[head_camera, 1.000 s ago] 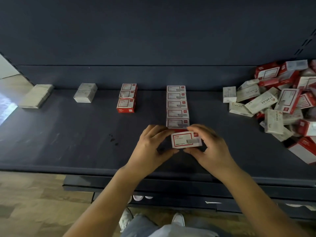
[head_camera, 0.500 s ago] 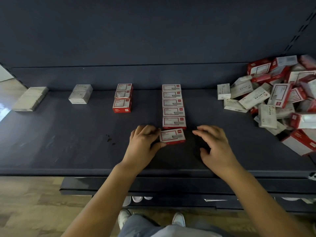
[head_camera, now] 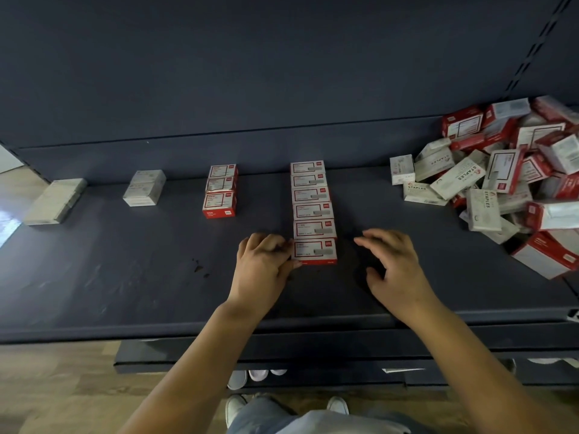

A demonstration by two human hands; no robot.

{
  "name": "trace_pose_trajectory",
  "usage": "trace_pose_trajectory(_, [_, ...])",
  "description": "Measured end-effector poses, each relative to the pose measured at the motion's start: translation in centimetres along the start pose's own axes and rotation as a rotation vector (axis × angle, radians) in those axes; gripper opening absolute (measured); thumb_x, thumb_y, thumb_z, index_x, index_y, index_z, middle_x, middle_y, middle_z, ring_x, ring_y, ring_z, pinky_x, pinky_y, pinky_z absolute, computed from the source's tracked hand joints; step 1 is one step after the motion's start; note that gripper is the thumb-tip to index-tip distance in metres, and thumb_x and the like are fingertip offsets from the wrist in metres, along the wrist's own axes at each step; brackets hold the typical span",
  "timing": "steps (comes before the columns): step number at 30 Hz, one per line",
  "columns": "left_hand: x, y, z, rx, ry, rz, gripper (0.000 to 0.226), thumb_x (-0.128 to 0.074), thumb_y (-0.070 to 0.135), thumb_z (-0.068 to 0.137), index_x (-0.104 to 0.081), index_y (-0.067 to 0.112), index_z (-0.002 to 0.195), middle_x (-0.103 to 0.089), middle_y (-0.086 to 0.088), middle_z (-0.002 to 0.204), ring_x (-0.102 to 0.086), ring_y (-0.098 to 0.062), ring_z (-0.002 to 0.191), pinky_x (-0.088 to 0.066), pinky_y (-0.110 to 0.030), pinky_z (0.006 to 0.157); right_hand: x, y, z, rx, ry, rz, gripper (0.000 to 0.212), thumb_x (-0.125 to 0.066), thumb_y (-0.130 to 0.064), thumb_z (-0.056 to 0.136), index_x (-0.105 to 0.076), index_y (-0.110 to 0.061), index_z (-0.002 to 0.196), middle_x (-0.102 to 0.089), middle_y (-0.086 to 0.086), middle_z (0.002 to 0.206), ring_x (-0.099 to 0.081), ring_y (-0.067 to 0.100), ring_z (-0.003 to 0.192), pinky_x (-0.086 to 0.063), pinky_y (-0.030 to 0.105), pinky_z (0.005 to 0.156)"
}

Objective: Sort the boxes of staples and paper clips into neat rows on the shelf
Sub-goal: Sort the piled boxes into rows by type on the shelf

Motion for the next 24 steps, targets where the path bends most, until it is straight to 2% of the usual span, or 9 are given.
trace_pose_trajectory(2, [-0.1,0.0,-0.2,0.002,0.019,-0.007,0.043,-0.046,0.039,0.081,-0.073,0.010,0.097,-0.066,-0.001,0.089,-0.043,-0.016,0.090,-0.039,-0.038,0.084,-0.1,0.0,0.0,0.003,0.002,0.004,0.055,-0.067,0.018,0.059,-0.065,-0.002,0.110,-0.059,0.014,0.114,-0.035,0.018,0.111,-0.042,0.053,0.089])
trace_pose_trajectory(6, [-0.3,-0.1,-0.5,0.015,0.021,0.009,0.038,-0.052,0.037,0.081,-0.073,0.011,0.099,-0.065,-0.001,0.092,-0.048,-0.019,0.091,-0.043,-0.041,0.085,-0.4,0.1,-0.1,0.007,-0.008,0.010,0.055,-0.065,0.018,0.059,-0.065,-0.001,0.111,-0.059,0.014,0.115,-0.035,0.018,0.112,-0.043,0.055,0.090])
trace_pose_trajectory(11, [-0.1,0.0,-0.6,0.026,0.014,-0.037,0.041,-0.048,0.039,0.082,-0.073,0.011,0.100,-0.065,0.000,0.093,-0.043,-0.016,0.092,-0.042,-0.041,0.084,-0.8,-0.1,0.1,0.035,0.002,0.002,0.054,-0.066,0.019,0.058,-0.065,0.001,0.109,-0.059,0.015,0.113,-0.036,0.020,0.111,-0.044,0.055,0.087])
trace_pose_trajectory(18, [-0.1,0.0,-0.5,0.002,0.001,-0.025,0.040,-0.047,0.039,0.083,-0.073,0.013,0.101,-0.064,0.000,0.094,-0.054,-0.025,0.090,-0.043,-0.043,0.086,-1.3,-0.2,0.3,0.040,0.015,-0.003,0.053,-0.064,0.018,0.059,-0.065,0.001,0.109,-0.060,0.015,0.113,-0.036,0.020,0.111,-0.043,0.053,0.087])
trace_pose_trajectory(24, [-0.3,0.0,-0.4,0.015,0.006,0.013,0.041,-0.047,0.040,0.084,-0.072,0.013,0.101,-0.063,0.000,0.090,-0.046,-0.020,0.091,-0.045,-0.045,0.084,-1.3,-0.2,0.4,0.018,0.012,0.006,0.052,-0.065,0.018,0.060,-0.065,0.001,0.109,-0.059,0.015,0.114,-0.036,0.019,0.111,-0.043,0.055,0.087])
Point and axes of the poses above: each hand's wrist, its own z-axis towards the middle knuckle, its own x-axis out of the back of the hand, y = z × x, the point moved 3 cm from there along z, towards the middle knuckle
